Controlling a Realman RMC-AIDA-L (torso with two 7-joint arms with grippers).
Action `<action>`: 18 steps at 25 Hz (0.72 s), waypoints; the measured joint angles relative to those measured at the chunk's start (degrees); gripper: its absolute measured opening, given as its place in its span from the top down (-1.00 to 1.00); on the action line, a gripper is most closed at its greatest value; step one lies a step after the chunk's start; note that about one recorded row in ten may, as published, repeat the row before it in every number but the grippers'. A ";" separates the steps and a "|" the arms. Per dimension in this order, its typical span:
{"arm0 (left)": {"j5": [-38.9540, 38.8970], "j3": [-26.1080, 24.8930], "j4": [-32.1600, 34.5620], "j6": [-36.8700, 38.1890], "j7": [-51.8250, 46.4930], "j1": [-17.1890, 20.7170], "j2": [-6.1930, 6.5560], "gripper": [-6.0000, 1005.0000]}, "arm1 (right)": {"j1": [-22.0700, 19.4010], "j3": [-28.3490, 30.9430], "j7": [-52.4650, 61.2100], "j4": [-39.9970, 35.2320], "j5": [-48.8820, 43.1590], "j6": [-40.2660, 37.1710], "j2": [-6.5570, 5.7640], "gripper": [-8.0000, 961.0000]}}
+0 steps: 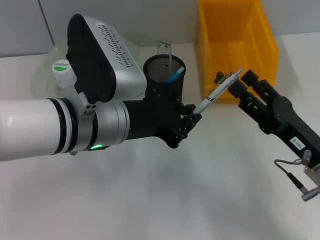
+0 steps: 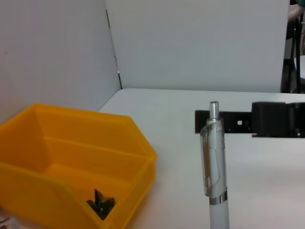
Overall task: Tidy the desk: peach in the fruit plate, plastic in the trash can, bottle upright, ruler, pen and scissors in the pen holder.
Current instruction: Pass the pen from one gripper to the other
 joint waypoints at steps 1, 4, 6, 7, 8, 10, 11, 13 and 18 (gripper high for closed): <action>0.00 0.00 0.00 0.00 0.00 0.00 0.00 0.71 | 0.00 0.00 0.00 0.00 0.00 0.00 0.00 -0.57; -0.05 0.02 -0.05 -0.10 0.01 -0.01 0.00 0.71 | 0.29 -0.07 -0.63 0.40 -0.16 0.18 0.00 -0.56; -0.11 -0.06 -0.11 -0.16 0.02 -0.03 0.01 0.71 | 0.37 -0.11 -0.75 0.50 -0.18 0.45 0.00 -0.56; -0.13 -0.08 -0.11 -0.19 0.03 -0.04 0.01 0.71 | 0.42 -0.14 -0.75 0.50 -0.20 0.65 -0.01 -0.55; -0.14 -0.07 -0.10 -0.24 0.03 -0.04 0.01 0.71 | 0.48 -0.14 -0.76 0.51 -0.29 0.93 -0.03 -0.55; -0.26 0.06 -0.11 -0.35 0.04 -0.04 0.01 0.71 | 0.69 -0.14 -0.73 0.51 -0.53 1.44 -0.09 -0.54; -0.44 0.16 -0.11 -0.39 0.04 -0.04 0.01 0.71 | 0.81 -0.14 -0.61 0.51 -0.68 1.62 -0.11 -0.54; -0.73 0.29 -0.11 -0.40 0.05 -0.04 0.01 0.71 | 0.97 -0.18 -0.48 0.51 -0.81 1.66 -0.14 -0.53; -0.93 0.38 -0.11 -0.40 0.06 -0.04 0.01 0.71 | 1.22 -1.01 -0.48 0.51 -0.88 1.63 -0.22 -0.25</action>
